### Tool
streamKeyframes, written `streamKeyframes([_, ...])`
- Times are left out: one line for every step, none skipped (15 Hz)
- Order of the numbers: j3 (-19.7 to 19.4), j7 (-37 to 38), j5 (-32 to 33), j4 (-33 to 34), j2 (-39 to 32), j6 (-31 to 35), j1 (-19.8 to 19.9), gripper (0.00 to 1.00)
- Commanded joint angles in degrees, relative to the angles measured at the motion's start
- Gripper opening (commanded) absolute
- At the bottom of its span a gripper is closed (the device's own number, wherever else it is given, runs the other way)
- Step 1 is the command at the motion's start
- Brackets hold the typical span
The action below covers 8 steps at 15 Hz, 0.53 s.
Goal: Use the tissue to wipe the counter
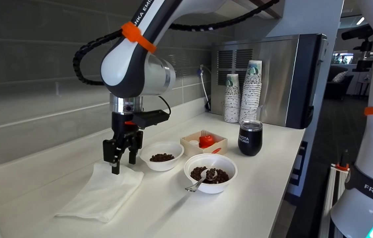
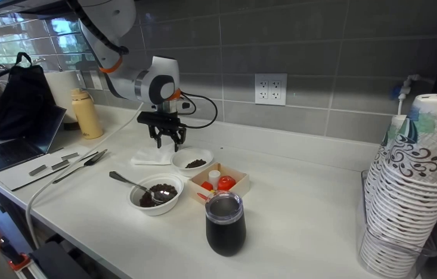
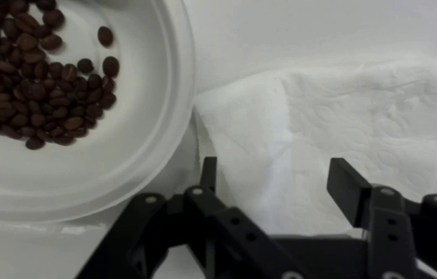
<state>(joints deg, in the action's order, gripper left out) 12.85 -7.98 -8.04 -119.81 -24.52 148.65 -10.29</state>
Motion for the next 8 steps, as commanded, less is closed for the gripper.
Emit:
streamKeyframes([0.1,1.9,2.4,-3.4,5.0,-1.0,-1.0,1.00])
streamKeyframes([-0.5,3.6,3.3,-4.9,6.6,-0.8,-1.8,1.00])
streamKeyframes([-1.3,5.9,4.6,-6.4,8.0,-0.5,-2.7,1.00])
streamKeyframes([-1.9,8.5,5.9,-8.1,9.7,-0.2,-3.4,1.00])
streamKeyframes([-2.1,10.4,6.8,-9.8,11.4,-0.2,-3.9,1.00])
streamKeyframes([-2.6,13.1,8.1,-11.8,13.4,-0.1,-4.5,1.00])
streamKeyframes([-2.7,15.1,8.9,-13.3,15.0,-0.3,-4.9,1.00])
streamKeyframes([-2.8,17.1,9.8,-15.2,16.8,-0.1,-5.1,0.99])
